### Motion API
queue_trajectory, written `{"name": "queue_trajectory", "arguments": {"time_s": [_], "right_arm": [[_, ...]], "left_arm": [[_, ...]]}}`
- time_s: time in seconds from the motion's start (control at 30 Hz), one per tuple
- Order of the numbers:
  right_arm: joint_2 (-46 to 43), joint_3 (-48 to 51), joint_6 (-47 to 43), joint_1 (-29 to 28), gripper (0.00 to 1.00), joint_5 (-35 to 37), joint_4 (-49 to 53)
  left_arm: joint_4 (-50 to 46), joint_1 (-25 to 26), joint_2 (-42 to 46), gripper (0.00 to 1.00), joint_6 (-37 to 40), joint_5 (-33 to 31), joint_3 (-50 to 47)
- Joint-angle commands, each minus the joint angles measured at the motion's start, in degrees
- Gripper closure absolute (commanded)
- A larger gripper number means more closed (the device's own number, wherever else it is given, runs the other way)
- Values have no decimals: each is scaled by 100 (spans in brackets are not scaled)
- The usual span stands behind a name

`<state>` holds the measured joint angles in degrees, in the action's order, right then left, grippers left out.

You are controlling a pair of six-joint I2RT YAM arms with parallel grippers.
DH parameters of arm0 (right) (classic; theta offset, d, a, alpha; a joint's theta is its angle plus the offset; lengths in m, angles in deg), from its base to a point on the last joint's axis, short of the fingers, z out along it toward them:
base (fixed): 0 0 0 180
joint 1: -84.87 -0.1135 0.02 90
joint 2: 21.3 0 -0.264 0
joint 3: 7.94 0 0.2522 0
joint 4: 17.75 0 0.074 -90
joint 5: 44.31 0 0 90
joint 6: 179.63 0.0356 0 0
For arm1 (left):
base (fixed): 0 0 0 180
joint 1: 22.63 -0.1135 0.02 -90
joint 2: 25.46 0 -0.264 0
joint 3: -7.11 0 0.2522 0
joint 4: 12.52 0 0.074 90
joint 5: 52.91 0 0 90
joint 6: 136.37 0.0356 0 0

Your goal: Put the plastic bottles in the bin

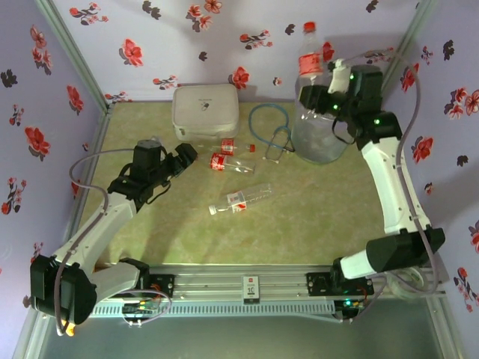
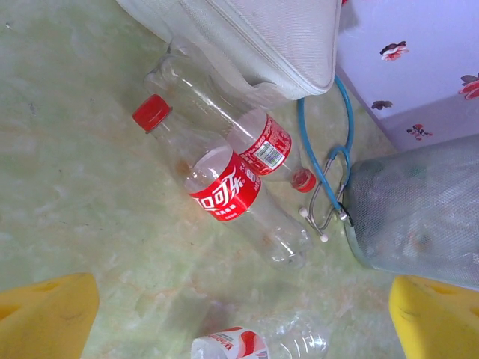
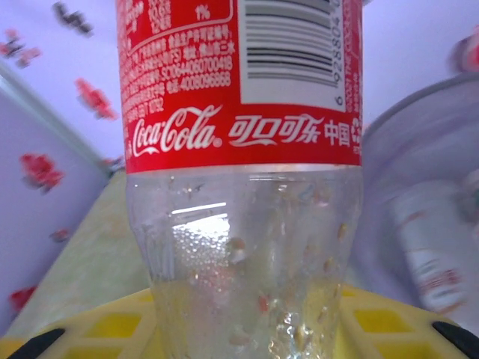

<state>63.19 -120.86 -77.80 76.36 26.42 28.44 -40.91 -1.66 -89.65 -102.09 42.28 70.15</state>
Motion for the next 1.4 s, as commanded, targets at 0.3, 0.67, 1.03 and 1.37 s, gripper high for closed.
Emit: {"name": "queue_trajectory", "arguments": {"time_s": [0.3, 0.67, 1.03, 1.37], "right_arm": [[2182, -1920, -559, 759, 59, 762, 605], [2142, -934, -937, 750, 59, 318, 791], [2025, -732, -1192, 903, 29, -65, 1246], [2197, -1886, -1247, 1045, 23, 295, 1534]], "left_arm": [[68, -23, 121, 1, 37, 52, -155], [255, -22, -204, 1, 12, 140, -120], [260, -22, -217, 2, 21, 137, -186], [285, -23, -428, 2, 46, 149, -62]]}}
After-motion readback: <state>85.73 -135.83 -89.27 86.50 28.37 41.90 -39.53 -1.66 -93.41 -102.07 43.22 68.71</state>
